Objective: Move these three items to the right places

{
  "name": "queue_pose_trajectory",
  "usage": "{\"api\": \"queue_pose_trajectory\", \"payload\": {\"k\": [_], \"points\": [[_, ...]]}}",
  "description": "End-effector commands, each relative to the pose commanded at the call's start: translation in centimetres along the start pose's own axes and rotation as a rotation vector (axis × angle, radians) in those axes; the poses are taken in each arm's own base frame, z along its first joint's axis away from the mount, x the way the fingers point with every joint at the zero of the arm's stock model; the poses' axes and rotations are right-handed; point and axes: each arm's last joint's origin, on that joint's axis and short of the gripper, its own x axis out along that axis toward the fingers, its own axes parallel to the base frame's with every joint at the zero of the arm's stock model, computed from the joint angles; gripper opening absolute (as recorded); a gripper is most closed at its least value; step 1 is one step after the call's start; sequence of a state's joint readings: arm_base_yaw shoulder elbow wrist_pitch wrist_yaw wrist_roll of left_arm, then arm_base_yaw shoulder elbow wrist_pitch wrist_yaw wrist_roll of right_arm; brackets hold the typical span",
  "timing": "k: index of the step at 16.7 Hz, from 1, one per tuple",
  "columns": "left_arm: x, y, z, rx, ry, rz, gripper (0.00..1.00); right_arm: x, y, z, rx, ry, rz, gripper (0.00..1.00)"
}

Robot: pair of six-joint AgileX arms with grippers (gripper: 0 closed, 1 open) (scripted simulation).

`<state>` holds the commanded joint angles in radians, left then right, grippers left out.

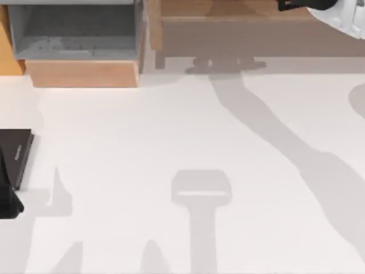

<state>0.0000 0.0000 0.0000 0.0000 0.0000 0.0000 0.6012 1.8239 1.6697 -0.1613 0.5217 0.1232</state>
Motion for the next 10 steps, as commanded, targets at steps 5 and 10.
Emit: {"api": "queue_pose_trajectory", "payload": {"k": [5, 10], "points": [[0.0, 0.0, 0.0, 0.0, 0.0, 0.0, 1.0, -1.6, 0.5, 4.2, 0.053, -0.247, -0.072, 0.0], [0.0, 0.0, 0.0, 0.0, 0.0, 0.0, 1.0, -1.6, 0.2, 4.6, 0.057, -0.268, -0.088, 0.0]]}}
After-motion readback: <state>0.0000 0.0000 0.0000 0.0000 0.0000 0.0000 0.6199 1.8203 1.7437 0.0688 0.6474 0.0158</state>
